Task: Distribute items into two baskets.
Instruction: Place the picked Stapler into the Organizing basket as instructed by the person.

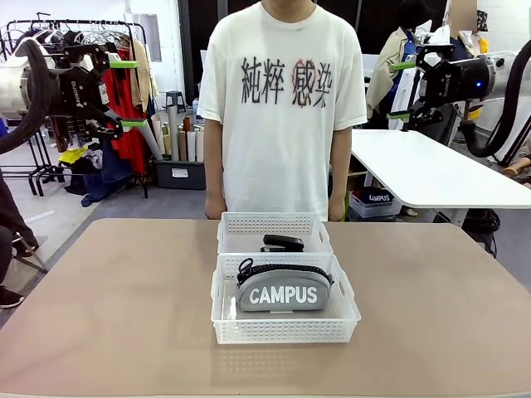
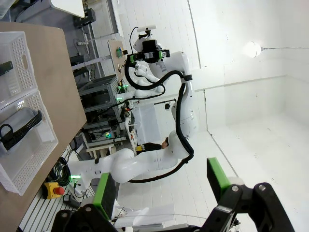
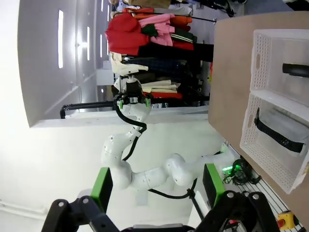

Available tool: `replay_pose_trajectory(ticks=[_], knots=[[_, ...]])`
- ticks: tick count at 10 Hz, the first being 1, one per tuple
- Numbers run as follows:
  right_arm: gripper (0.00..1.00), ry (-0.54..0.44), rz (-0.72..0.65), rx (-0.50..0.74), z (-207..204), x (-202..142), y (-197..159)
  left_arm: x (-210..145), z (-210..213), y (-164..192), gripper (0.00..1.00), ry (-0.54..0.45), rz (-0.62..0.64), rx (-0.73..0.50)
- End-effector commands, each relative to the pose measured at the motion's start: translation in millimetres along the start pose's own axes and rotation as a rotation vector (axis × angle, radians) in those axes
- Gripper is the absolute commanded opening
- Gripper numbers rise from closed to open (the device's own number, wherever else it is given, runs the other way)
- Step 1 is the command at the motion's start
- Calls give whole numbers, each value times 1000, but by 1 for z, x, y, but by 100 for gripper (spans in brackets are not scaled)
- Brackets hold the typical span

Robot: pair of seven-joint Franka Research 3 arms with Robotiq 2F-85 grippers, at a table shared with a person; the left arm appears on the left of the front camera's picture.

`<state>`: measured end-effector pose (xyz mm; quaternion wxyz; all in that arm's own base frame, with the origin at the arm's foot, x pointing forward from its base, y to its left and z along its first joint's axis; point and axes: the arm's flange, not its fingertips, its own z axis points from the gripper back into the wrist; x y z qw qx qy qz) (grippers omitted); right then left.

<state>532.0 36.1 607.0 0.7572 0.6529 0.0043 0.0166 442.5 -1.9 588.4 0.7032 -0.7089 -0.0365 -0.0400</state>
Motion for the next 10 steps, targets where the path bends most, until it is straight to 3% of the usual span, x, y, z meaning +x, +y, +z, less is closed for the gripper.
replay_pose_trajectory(ticks=[1,10], knots=[[100,-7,-30,53,-5,-4,1,-1,0,-1,100,4,-2,-5],[100,0,-11,10,-1,0,0,-1,0,-1,100,4,-2,-5]])
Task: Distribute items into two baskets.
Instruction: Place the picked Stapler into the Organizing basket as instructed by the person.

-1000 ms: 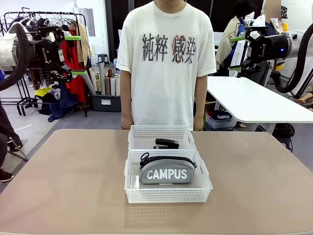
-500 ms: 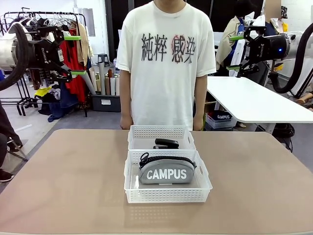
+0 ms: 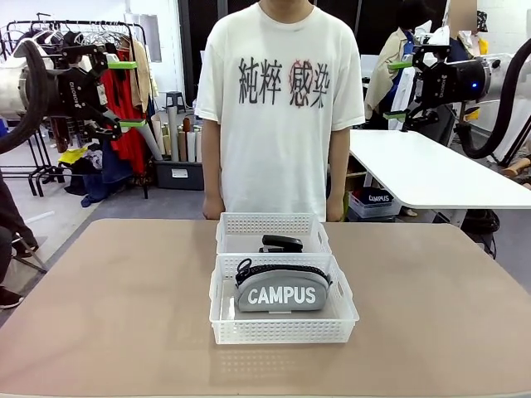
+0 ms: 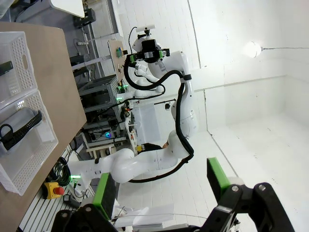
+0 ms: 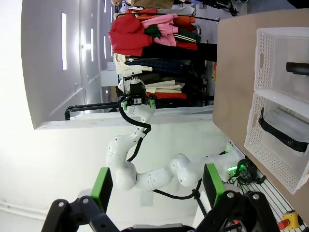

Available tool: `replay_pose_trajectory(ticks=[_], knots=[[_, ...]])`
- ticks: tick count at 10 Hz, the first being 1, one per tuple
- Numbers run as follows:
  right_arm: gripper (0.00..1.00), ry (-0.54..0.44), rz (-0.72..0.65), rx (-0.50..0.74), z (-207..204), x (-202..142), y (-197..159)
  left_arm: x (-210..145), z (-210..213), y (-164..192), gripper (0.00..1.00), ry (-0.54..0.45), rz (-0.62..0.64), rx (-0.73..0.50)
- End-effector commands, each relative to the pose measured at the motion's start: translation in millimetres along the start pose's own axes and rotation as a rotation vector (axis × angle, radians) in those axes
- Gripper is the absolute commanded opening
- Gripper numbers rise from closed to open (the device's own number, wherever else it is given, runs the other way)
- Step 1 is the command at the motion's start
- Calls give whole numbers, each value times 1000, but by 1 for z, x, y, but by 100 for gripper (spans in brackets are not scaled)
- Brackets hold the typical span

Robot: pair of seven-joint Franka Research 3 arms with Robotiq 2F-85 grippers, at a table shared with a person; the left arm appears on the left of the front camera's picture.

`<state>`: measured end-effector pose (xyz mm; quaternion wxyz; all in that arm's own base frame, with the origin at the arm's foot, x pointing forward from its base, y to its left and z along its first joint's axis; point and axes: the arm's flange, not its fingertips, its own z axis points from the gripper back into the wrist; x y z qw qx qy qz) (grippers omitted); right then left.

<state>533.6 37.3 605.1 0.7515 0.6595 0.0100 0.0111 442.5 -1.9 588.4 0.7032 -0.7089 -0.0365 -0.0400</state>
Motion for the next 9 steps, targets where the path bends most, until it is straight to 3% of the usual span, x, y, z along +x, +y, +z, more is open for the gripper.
replay_pose_trajectory(ticks=[1,9], knots=[[100,-2,4,-8,0,-1,2,-1,0,-1,100,4,-2,-5],[100,-2,4,-8,0,-1,2,-1,0,-1,100,4,-2,-5]])
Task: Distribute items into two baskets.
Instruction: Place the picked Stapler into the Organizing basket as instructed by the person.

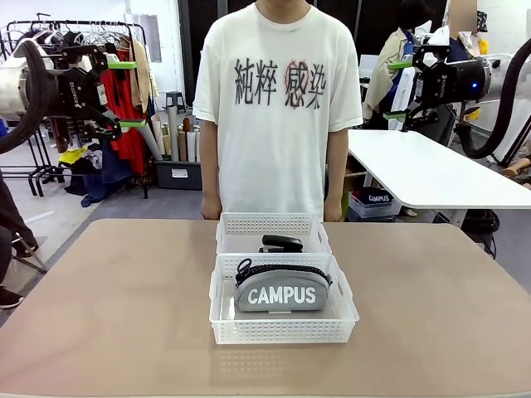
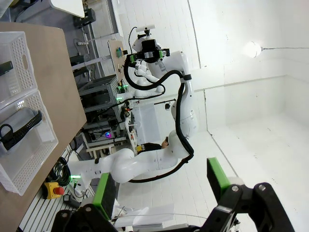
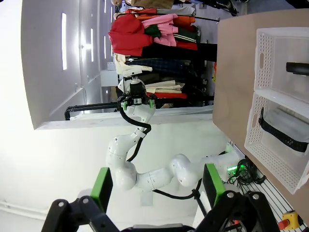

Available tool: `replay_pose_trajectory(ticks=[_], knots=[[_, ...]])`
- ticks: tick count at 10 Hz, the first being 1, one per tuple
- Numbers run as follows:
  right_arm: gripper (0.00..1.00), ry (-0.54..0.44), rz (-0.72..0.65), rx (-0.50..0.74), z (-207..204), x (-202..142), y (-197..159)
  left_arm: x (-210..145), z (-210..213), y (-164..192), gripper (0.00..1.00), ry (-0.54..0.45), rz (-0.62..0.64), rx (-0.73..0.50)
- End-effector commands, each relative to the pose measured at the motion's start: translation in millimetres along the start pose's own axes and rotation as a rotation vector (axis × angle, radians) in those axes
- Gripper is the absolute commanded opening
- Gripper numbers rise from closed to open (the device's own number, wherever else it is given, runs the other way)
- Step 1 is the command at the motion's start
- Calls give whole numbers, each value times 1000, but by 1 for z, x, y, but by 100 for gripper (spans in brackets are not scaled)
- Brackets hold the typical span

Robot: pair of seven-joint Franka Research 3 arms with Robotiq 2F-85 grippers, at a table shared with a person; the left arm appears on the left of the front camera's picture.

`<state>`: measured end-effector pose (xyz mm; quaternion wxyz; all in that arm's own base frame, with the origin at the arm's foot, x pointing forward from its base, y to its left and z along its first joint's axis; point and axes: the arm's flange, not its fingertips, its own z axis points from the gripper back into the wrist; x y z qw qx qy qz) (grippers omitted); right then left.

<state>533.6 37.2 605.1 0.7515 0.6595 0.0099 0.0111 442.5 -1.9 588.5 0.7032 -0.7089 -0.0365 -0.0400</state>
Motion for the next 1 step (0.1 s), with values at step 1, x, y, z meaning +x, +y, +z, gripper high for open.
replay_pose_trajectory(ticks=[1], knots=[[100,-1,4,-8,0,-1,2,-1,0,-1,100,4,-2,-5]])
